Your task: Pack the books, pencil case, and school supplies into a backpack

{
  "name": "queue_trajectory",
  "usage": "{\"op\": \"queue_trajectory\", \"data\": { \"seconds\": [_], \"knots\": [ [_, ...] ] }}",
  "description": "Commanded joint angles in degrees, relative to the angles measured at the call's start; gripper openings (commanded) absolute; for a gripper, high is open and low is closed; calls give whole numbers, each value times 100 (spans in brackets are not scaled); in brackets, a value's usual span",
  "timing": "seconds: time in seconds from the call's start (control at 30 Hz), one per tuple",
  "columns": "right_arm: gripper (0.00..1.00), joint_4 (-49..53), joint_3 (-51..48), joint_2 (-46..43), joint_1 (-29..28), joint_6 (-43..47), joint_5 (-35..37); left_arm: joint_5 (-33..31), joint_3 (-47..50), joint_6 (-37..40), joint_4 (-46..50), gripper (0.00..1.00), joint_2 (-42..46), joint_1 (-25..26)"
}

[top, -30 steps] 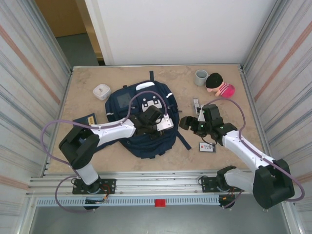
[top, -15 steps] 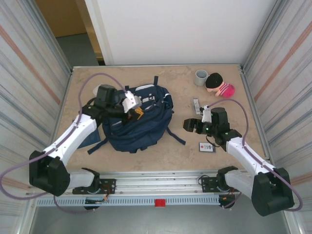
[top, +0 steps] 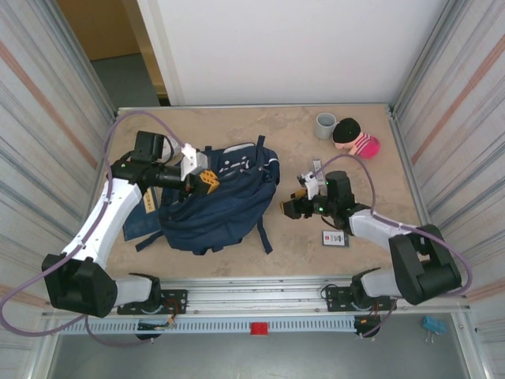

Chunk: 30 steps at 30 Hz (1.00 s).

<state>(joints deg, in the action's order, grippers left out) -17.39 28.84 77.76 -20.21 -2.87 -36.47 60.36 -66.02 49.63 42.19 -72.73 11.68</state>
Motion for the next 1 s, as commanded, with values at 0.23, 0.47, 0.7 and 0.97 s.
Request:
{"op": "queue_trajectory", "data": {
  "seconds": [0.23, 0.47, 0.7, 0.97],
  "knots": [
    [63, -993, 448, 788, -502, 727, -372, 727, -307, 376, 69, 0, 65, -49],
    [40, -1087, 443, 739, -396, 985, -748, 595, -169, 297, -115, 0, 65, -106],
    [16, -917, 432, 579, -258, 1023, -975, 653, -43, 166, -361, 0, 27, -267],
    [35, -819, 513, 591, -164, 1001, -971, 747, 1, 160, -379, 0, 61, -263]
  ]
}}
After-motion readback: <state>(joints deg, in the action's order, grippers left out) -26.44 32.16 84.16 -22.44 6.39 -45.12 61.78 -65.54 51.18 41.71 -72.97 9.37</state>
